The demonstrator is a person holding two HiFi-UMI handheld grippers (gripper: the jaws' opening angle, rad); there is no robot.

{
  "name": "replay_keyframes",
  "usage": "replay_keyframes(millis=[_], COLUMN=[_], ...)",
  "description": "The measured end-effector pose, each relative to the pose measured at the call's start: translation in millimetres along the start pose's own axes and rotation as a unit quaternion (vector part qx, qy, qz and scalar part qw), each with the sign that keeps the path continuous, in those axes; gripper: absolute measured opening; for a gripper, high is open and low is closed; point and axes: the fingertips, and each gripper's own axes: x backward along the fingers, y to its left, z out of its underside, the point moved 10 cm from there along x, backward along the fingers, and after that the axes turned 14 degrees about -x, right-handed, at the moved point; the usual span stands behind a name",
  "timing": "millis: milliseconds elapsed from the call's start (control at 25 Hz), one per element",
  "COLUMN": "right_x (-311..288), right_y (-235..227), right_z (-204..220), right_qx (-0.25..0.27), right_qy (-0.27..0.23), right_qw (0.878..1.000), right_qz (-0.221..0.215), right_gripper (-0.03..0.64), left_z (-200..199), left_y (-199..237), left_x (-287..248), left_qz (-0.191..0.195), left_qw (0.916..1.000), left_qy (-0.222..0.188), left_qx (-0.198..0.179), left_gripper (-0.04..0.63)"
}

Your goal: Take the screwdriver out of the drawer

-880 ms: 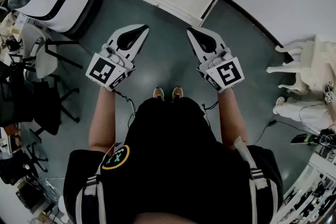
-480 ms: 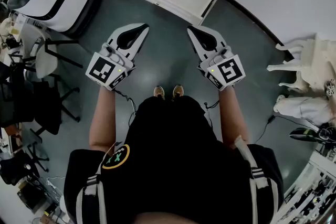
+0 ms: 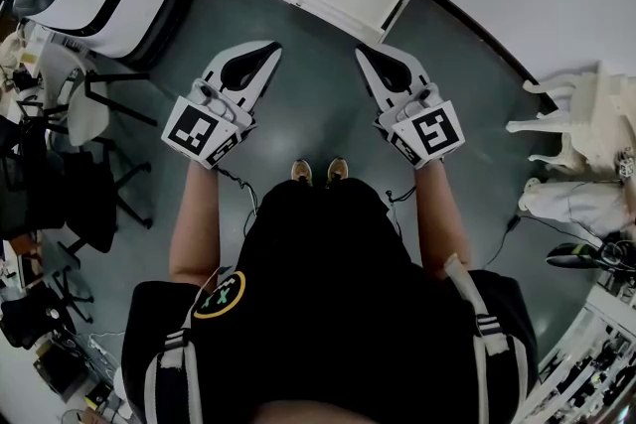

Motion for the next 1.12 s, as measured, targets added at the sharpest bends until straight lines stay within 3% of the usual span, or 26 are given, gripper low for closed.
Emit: replay_keyframes(millis=[160,720,1120], right_x=[-0.8,-2.9,-1.7], right_y=[-2.7,2.3,3.6], right_z=[-1.2,-1.6,1.3], right_qx=[-0.003,0.005,0.005], right_qy=[0.002,0.008,0.019], right_qw=[1.000,0.999,0.999], right_qz=[0.000,-0.033,-0.038], right_gripper=[0.045,0.329,0.491], left_z=[-0.3,0.4,-0.6], left_y=[1.5,0.2,-2.7], left_x=[-0.4,-2.1,-2.5], left_qz=[-0.001,0.005,0.006], left_qw=[1.0000,1.0000,1.0000], left_qy=[0.003,0.002,0.002], left_qx=[0.001,0.001,0.001], left_gripper=[0.017,0.017,0.017])
